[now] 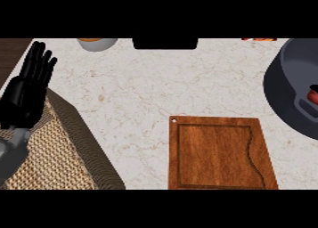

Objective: Pick the bell pepper from the cutting board and place it in the pot

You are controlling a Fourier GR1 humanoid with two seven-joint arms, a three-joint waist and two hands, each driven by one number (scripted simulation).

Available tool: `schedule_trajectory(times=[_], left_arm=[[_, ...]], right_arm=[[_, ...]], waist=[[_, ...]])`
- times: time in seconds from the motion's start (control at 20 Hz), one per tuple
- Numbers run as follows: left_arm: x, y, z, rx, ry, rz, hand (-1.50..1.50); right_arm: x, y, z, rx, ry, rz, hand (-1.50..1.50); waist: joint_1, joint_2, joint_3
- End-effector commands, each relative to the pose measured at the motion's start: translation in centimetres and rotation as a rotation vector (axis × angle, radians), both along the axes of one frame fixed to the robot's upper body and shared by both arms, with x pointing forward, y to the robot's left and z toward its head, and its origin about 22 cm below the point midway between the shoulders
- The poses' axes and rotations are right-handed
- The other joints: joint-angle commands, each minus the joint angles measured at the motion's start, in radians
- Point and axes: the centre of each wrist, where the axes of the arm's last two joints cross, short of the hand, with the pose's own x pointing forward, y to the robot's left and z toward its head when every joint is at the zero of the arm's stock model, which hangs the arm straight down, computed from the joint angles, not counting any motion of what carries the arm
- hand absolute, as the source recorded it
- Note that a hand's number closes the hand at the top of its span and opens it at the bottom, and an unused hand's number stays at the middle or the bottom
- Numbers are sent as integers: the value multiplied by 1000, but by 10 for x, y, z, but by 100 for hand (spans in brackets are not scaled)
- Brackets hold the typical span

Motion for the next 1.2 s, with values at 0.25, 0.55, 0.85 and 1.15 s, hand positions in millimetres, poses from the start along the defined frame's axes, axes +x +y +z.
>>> schedule_trajectory(times=[0.25,0.55,0.85,1.15], left_arm=[[-8,-12,-9,-60,35,2,0],[-16,-12,-19,-53,35,9,0],[-14,-4,-22,-38,24,23,0],[-11,-7,-23,-55,27,33,0]], right_arm=[[-1,-13,15,223,-323,-95,-150],[-31,-46,24,252,-508,-127,-150],[-74,-76,4,253,-590,-139,-150],[-123,-108,10,242,-619,-127,-150]], waist=[[-4,17,-13],[-16,14,-14],[-20,16,-14],[-29,13,-15]])
